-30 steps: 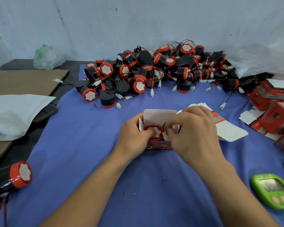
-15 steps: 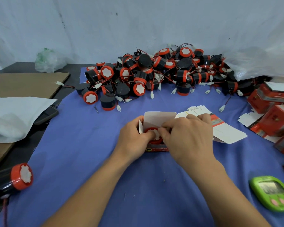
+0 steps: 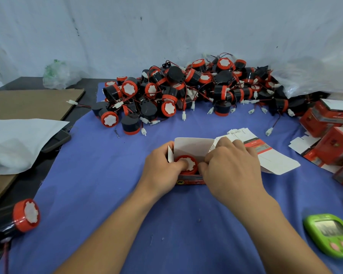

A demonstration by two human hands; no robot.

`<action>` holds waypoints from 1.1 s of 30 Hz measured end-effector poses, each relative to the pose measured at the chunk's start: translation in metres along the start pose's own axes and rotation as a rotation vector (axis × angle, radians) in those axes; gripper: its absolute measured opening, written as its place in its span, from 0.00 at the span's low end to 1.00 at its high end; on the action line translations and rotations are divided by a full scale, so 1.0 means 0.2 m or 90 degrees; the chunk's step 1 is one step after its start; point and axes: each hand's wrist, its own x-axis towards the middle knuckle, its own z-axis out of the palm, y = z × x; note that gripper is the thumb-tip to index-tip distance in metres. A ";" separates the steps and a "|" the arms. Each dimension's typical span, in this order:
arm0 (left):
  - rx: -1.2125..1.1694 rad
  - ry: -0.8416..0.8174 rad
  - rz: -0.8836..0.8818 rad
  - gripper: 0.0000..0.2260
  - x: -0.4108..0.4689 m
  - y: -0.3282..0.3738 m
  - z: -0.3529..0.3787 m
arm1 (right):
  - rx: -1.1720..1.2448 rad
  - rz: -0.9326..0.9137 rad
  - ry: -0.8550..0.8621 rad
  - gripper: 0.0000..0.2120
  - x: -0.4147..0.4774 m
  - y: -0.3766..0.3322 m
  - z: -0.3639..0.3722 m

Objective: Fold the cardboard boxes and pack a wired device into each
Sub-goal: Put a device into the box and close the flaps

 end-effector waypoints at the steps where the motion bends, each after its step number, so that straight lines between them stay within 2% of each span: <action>1: 0.003 0.001 0.003 0.12 0.00 0.00 0.00 | -0.004 0.003 -0.004 0.11 0.00 -0.01 0.00; 5: 0.005 0.006 0.010 0.14 0.00 0.00 0.00 | 0.077 -0.060 -0.027 0.10 0.01 0.00 0.04; 7: 0.001 0.007 0.002 0.14 0.00 0.00 0.00 | 0.306 -0.052 0.024 0.12 0.01 0.04 0.04; 9: 0.002 0.005 -0.004 0.12 0.00 -0.01 0.00 | 0.574 0.054 0.138 0.15 0.02 0.08 0.02; 10: 0.003 0.003 -0.003 0.11 0.00 -0.01 0.00 | 0.645 0.101 0.187 0.16 0.03 0.10 0.02; 11: 0.005 0.005 -0.001 0.11 0.00 -0.01 0.00 | 0.669 0.126 0.191 0.15 0.04 0.13 0.03; 13: 0.014 0.005 0.008 0.11 0.00 -0.02 0.00 | 0.700 0.114 0.072 0.17 0.07 0.17 0.06; 15: 0.018 0.003 0.013 0.11 0.00 -0.03 0.00 | 0.739 0.061 -0.070 0.23 0.07 0.16 0.10; 16: 0.017 0.004 0.011 0.11 0.00 -0.03 0.00 | 0.736 0.044 -0.102 0.25 0.07 0.15 0.11; 24: 0.004 0.059 0.002 0.09 -0.01 -0.04 0.00 | 0.942 -0.020 -0.262 0.16 0.07 0.17 0.17; 26: 0.018 0.115 0.005 0.03 -0.01 -0.04 0.00 | 0.960 -0.023 -0.277 0.15 0.07 0.17 0.18; 29: 0.063 0.203 -0.008 0.21 -0.02 -0.02 0.02 | 0.937 -0.029 -0.282 0.15 0.07 0.17 0.19; 33: 0.067 0.312 -0.082 0.24 -0.03 0.02 0.04 | 0.945 -0.031 -0.305 0.17 0.06 0.14 0.19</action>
